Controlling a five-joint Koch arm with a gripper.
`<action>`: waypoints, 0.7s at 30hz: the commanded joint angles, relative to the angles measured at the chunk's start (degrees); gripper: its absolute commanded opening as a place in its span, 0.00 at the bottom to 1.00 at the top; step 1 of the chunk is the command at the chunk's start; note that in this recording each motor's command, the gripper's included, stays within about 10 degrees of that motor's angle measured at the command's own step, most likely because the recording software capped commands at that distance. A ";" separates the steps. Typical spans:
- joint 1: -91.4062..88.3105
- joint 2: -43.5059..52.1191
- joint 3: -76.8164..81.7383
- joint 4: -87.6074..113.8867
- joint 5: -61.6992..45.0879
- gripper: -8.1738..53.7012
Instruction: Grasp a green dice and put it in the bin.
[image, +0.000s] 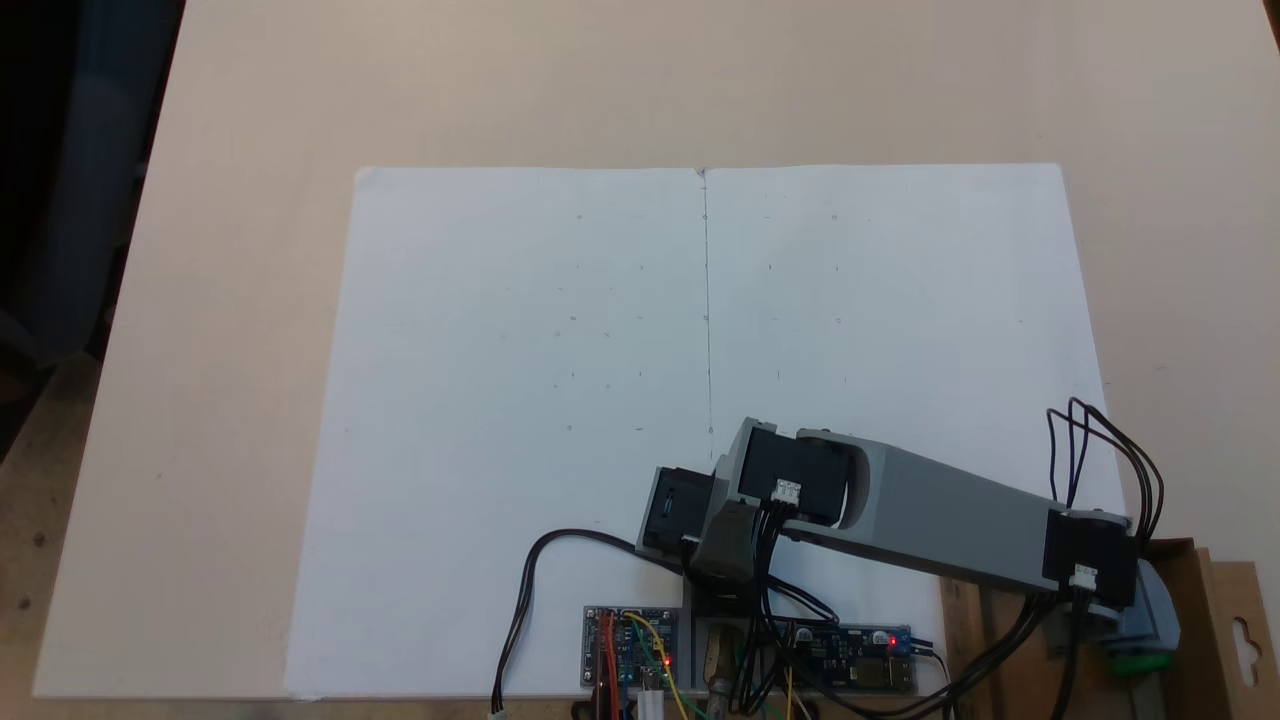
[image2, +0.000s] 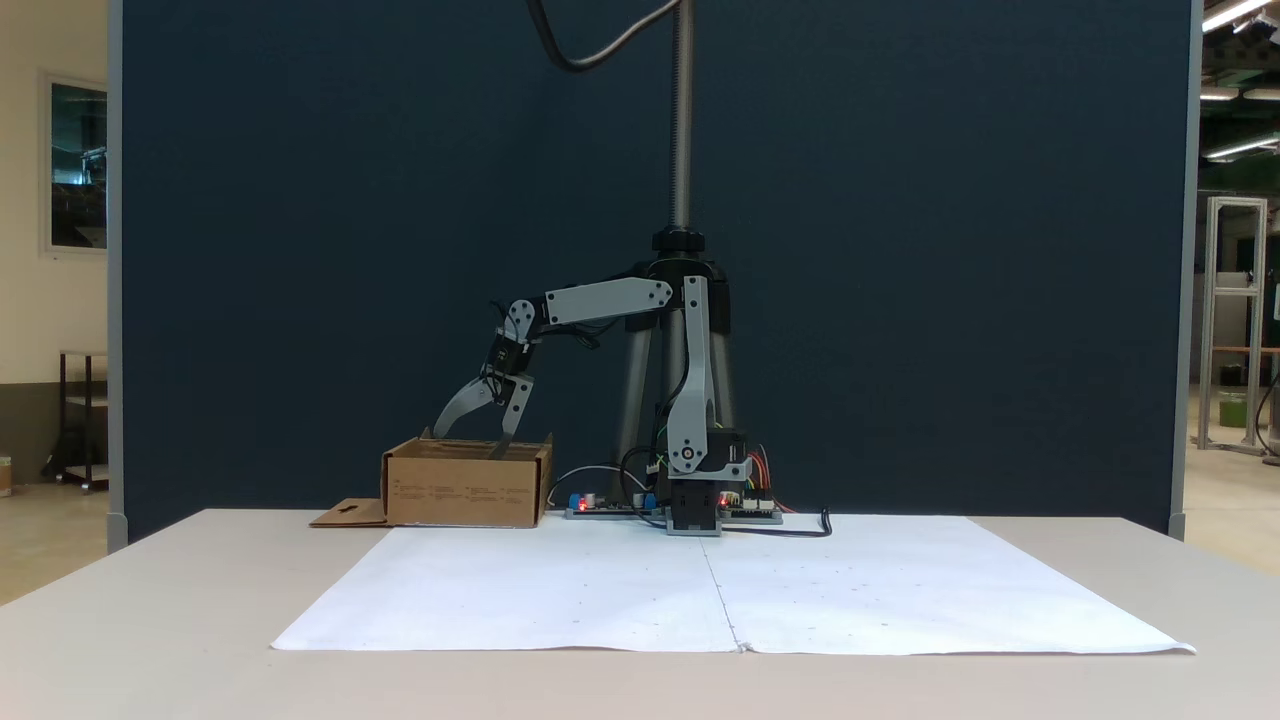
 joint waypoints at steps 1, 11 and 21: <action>0.62 1.67 -1.41 -3.08 -5.45 0.73; -14.15 15.12 -9.05 -2.11 18.96 0.73; -49.22 23.03 -9.05 -2.64 29.44 0.76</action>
